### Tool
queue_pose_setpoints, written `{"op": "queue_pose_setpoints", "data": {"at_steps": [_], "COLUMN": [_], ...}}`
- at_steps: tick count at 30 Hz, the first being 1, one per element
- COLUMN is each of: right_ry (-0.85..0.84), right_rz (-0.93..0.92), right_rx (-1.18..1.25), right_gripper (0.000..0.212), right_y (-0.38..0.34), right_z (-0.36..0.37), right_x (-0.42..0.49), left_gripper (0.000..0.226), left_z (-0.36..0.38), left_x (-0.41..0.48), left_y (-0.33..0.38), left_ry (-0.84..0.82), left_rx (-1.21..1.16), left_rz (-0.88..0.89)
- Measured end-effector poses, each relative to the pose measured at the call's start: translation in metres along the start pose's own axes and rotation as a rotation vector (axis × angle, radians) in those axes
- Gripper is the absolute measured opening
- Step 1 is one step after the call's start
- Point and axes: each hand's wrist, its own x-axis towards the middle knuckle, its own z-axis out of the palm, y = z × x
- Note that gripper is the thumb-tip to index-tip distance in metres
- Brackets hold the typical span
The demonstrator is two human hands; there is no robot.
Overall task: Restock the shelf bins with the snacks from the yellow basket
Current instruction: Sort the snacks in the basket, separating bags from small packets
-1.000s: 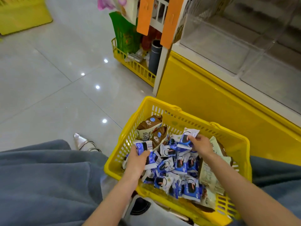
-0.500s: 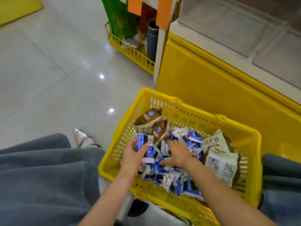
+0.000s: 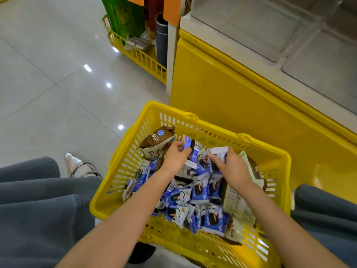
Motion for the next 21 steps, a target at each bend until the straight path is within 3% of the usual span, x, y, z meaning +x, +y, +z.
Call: {"op": "queue_pose_setpoints", "data": {"at_steps": [4, 8, 9, 11, 14, 17, 21], "right_ry": [-0.098, 0.109, 0.068, -0.196, -0.578, -0.577, -0.556], "right_rz": [0.128, -0.045, -0.095, -0.150, -0.158, -0.258, -0.259], "right_rx": [0.013, 0.031, 0.089, 0.158, 0.061, -0.178, -0.138], "right_gripper": [0.056, 0.042, 0.035, 0.029, 0.059, 0.075, 0.068], "right_y": [0.012, 0.003, -0.002, -0.012, -0.017, -0.017, -0.015], "right_z": [-0.023, -0.007, 0.002, 0.026, 0.065, 0.086, 0.079], "right_x": [0.013, -0.013, -0.023, -0.044, -0.065, -0.071, -0.063], "left_gripper": [0.043, 0.021, 0.017, 0.012, 0.018, 0.026, 0.030], "left_z": [0.013, -0.016, -0.024, -0.036, -0.035, -0.033, -0.038], "left_x": [0.010, -0.001, -0.005, -0.013, -0.024, -0.026, -0.023], "left_y": [0.004, -0.037, -0.049, -0.070, -0.088, -0.096, -0.099], "left_ry": [-0.110, -0.076, -0.065, 0.000, 0.037, -0.012, -0.061], "left_rx": [0.192, 0.418, 0.468, 0.503, 0.513, 0.553, 0.624], "left_rz": [0.111, 0.153, 0.136, 0.079, 0.058, 0.038, -0.029]}}
